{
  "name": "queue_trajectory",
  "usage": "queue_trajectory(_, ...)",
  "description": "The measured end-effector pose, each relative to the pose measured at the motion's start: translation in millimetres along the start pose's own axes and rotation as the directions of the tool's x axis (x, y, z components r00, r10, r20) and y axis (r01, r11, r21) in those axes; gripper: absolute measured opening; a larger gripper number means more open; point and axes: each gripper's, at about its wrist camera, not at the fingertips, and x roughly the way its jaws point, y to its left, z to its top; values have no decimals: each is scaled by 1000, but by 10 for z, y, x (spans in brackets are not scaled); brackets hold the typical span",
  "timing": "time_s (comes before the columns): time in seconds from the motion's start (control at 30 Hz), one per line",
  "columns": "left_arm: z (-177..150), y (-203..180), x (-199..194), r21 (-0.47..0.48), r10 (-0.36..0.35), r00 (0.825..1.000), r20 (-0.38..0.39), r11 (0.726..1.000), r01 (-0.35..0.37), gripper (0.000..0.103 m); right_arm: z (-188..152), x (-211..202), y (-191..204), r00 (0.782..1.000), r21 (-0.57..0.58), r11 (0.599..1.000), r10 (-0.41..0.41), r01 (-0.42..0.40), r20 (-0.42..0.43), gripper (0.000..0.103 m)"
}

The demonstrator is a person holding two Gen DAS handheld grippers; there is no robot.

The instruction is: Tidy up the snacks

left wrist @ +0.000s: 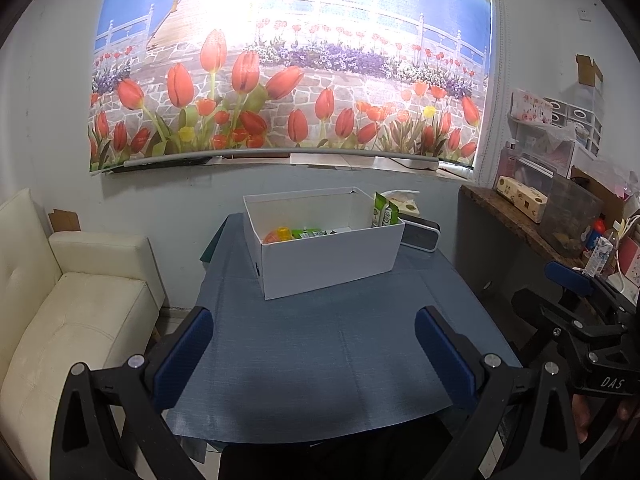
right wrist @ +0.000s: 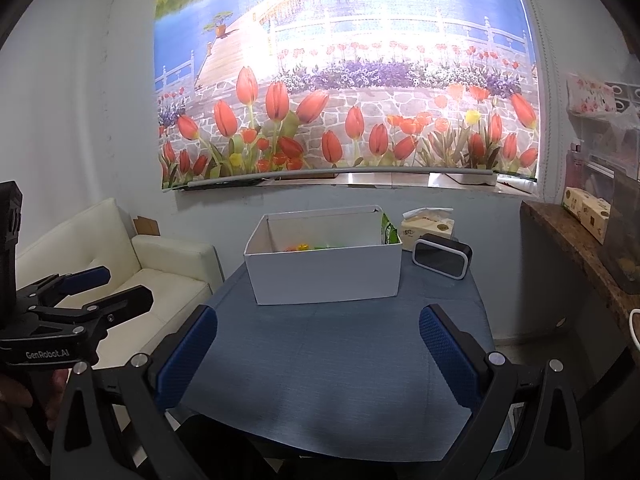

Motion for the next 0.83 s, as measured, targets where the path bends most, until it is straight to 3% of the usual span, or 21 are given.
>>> queue_trajectory(0.83,0,23,-12,-4,-16,1000,8,1000,16,103,-4,2,17,1000,-6,1000,9,-9,-1,103)
